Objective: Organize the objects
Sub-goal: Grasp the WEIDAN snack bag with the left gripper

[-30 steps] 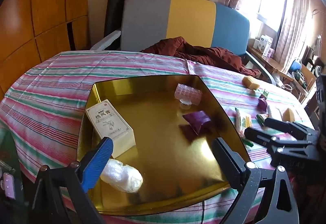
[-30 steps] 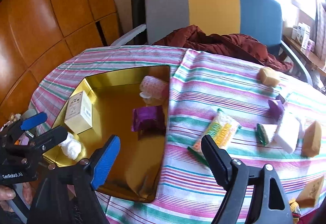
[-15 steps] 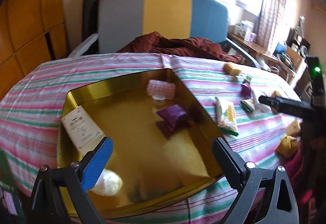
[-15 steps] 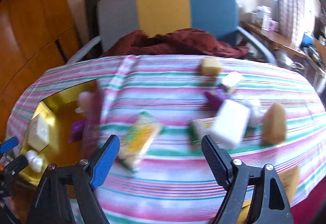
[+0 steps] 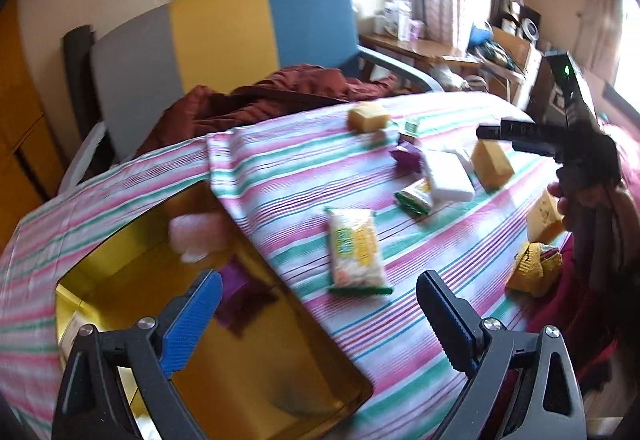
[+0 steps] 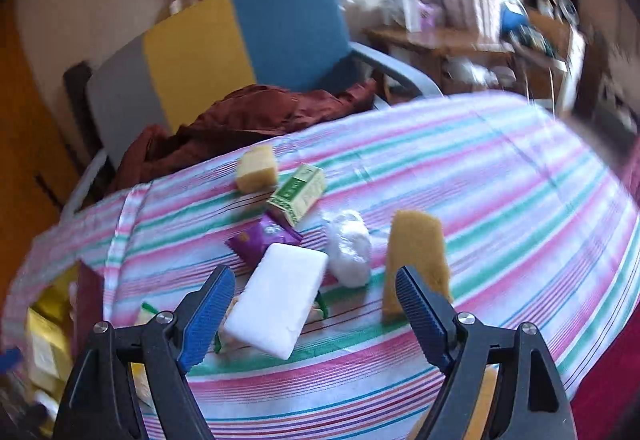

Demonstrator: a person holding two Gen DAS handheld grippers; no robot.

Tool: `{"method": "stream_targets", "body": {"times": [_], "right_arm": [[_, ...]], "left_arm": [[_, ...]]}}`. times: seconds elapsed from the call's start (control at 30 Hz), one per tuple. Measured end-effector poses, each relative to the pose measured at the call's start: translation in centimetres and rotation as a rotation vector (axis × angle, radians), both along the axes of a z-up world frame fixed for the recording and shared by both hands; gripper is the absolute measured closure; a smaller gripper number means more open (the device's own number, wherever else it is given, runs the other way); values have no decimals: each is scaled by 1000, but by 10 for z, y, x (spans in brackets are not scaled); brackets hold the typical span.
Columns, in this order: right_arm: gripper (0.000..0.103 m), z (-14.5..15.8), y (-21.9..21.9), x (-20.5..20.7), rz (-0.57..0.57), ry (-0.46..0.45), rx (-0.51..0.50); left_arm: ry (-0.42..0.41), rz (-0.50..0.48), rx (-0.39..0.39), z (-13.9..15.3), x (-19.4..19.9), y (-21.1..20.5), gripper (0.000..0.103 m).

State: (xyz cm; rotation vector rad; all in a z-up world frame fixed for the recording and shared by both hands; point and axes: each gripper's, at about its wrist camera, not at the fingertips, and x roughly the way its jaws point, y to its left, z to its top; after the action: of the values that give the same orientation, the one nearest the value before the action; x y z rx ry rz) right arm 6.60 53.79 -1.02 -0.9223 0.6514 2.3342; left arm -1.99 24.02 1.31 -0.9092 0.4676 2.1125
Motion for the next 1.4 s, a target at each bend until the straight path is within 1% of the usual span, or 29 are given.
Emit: {"method": "stream_targets", "body": {"times": [0.1, 0.17, 0.33, 0.47, 0.7, 0.77, 0.8, 0.83, 0.87, 0.97, 1.0, 1.03, 1.07, 1.1, 1.13, 1.2, 1.27, 1.3, 1.33, 1.4], "right_arm": [[19, -3, 12, 7, -43, 32, -65], [19, -6, 18, 9, -58, 48, -109], [19, -10, 24, 12, -80, 62, -159], [19, -12, 20, 6, -48, 43, -157], [19, -14, 14, -2, -14, 22, -143], [19, -15, 13, -3, -13, 19, -143], [19, -14, 13, -3, -14, 18, -141], [19, -14, 14, -3, -15, 17, -139], [19, -15, 14, -3, -17, 15, -139], [19, -15, 15, -3, -26, 11, -136], [19, -15, 16, -1, -36, 13, -132], [19, -14, 18, 1, -46, 18, -132], [19, -15, 19, 2, -52, 24, -139], [19, -15, 20, 2, -54, 26, -147], [19, -16, 21, 1, -54, 23, -152], [19, -17, 19, 0, -51, 13, -145], [19, -17, 17, -2, -46, 3, -134], [19, -17, 17, -2, -45, -2, -133], [19, -18, 17, -2, -47, -6, -134], [19, -19, 18, -2, -52, -11, -138]], "left_arm": [[-9, -42, -39, -9, -4, 26, 5], [-16, -71, -84, -18, -9, 46, 5], [-32, -104, -166, -39, -22, 76, 6], [-74, -102, -204, -55, -35, 90, 7], [-93, -73, -281, -78, -51, 107, 8], [-121, -59, -310, -87, -58, 110, 12], [-151, -62, -306, -91, -60, 110, 17], [-181, -69, -298, -94, -61, 110, 26], [-185, -67, -300, -96, -62, 111, 27], [-151, -43, -305, -97, -63, 108, 37], [-136, -35, -310, -97, -63, 107, 45], [-119, -28, -313, -96, -64, 105, 57], [-114, -21, -304, -94, -66, 101, 58], [-139, -25, -272, -91, -67, 97, 58], [-137, -23, -262, -89, -67, 94, 58], [-100, -33, -263, -86, -62, 93, 58], [-109, -52, -247, -83, -61, 93, 58], [-136, -68, -215, -81, -62, 91, 58], [-142, -76, -186, -77, -62, 90, 58], [-129, -110, -152, -68, -57, 88, 58]]}}
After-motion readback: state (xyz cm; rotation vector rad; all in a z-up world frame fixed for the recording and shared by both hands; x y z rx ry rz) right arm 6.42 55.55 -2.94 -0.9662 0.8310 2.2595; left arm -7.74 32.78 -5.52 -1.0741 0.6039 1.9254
